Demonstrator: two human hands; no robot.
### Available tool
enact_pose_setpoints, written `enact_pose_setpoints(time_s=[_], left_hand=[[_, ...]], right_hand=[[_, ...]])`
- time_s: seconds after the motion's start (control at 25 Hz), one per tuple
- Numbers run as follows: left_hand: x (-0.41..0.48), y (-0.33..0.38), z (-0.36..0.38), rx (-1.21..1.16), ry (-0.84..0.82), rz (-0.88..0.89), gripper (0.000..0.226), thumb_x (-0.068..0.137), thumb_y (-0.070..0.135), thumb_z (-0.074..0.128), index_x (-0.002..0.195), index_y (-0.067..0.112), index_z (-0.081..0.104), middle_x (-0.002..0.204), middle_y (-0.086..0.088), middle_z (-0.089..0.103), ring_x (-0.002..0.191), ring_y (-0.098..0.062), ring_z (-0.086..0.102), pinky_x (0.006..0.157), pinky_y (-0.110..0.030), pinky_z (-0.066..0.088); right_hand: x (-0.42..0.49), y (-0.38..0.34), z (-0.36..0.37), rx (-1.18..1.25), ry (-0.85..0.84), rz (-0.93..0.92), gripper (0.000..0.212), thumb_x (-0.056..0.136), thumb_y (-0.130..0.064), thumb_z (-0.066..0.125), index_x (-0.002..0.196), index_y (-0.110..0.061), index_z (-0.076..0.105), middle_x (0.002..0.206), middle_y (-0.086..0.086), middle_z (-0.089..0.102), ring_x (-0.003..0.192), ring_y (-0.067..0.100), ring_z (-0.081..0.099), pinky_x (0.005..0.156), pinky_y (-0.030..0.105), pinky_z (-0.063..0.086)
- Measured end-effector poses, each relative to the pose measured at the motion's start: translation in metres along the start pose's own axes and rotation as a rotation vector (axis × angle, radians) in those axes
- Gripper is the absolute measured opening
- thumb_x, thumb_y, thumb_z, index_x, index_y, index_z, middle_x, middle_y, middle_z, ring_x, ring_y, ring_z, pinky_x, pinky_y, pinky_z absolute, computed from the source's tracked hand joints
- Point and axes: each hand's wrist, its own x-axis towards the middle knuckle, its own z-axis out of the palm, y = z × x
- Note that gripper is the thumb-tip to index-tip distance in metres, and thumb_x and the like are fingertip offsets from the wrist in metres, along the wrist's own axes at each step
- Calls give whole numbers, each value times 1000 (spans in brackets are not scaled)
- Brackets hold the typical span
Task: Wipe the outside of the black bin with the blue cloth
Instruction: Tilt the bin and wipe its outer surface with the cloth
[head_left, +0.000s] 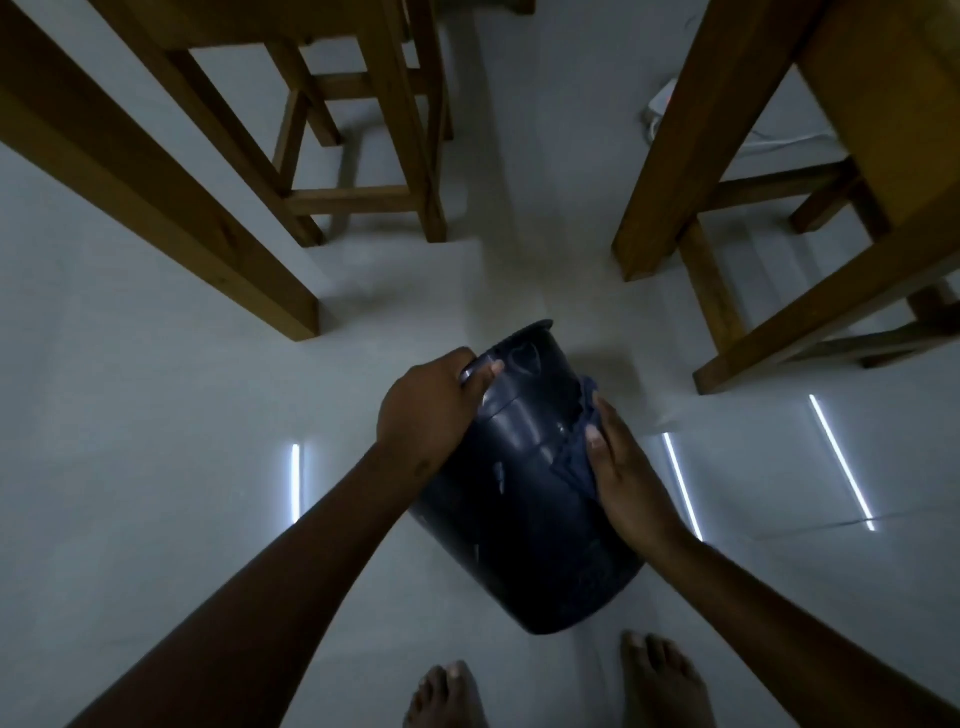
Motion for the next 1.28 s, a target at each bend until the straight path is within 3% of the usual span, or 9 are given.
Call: enact_pose_setpoints(time_s=[0.12, 0.28, 0.44, 0.64, 0.8, 0.88, 0.96, 1.08, 1.28], left_hand=[[1, 3, -1, 52, 5, 31, 39, 94, 60, 40, 75, 28, 52, 74, 3, 66, 72, -19, 64, 69, -32, 52], [-1, -14, -29, -238, -335, 68, 22, 95, 47, 51, 101, 28, 60, 91, 11, 64, 86, -7, 62, 71, -21, 46], [-22, -32, -21, -122, -99, 8, 34, 95, 54, 44, 75, 28, 52, 66, 7, 60, 67, -14, 62, 58, -25, 44], [-2, -7, -8, -79, -28, 129, 37, 97, 56, 40, 73, 29, 48, 58, 8, 53, 64, -16, 61, 57, -27, 41], [-3, -13, -5, -92, -66, 91, 38, 97, 57, 38, 81, 27, 55, 60, 10, 54, 66, -18, 63, 65, -32, 50], [-4, -11, -5, -96, -60, 67, 38, 97, 58, 38, 78, 28, 53, 60, 9, 54, 68, -20, 64, 66, -33, 50], [-2, -9, -4, -73, -38, 80, 37, 97, 57, 39, 75, 29, 50, 61, 8, 54, 71, -21, 63, 65, -32, 47], [3, -4, -3, -95, -31, 122, 36, 97, 55, 39, 76, 29, 50, 67, 5, 57, 73, -23, 63, 69, -35, 52], [4, 0, -1, -60, -85, 64, 40, 96, 58, 37, 68, 32, 43, 59, 10, 50, 67, -19, 59, 67, -31, 48]], right_hand=[[-49, -8, 20, -207, 13, -86, 57, 96, -62, 12, 149, -49, -5, 164, -4, 7, 150, 19, 7, 118, 52, 20], [-32, -21, 24, -320, 8, -286, 62, 96, -63, 12, 151, -40, -4, 164, -4, -1, 150, 18, -9, 118, 48, 11], [-12, -22, 9, -155, -30, -42, 67, 91, -68, 16, 148, -46, -12, 163, -9, -4, 150, 19, -1, 119, 52, 18], [-49, -38, 38, -676, -22, -564, 61, 95, -49, 32, 151, -32, 17, 161, -1, 20, 149, 32, 8, 114, 56, 18], [2, -32, 4, -317, 68, -159, 56, 99, -53, 15, 151, -36, 6, 161, -9, 7, 148, 11, 1, 117, 54, 23], [-26, -26, 13, -352, 76, -114, 56, 99, -53, 9, 152, -36, 4, 162, -7, 7, 148, 17, 2, 115, 56, 27], [-63, -31, 34, -581, 14, -361, 54, 100, -47, 19, 152, -33, 13, 162, -1, 15, 148, 32, 9, 110, 59, 27], [-42, -41, 36, -701, -12, -595, 56, 95, -43, 30, 150, -33, 22, 160, -1, 18, 148, 32, 10, 113, 58, 20], [-11, -23, 3, -284, 72, -59, 58, 97, -59, 8, 151, -39, 7, 162, -6, 9, 150, 19, 8, 116, 54, 25]])
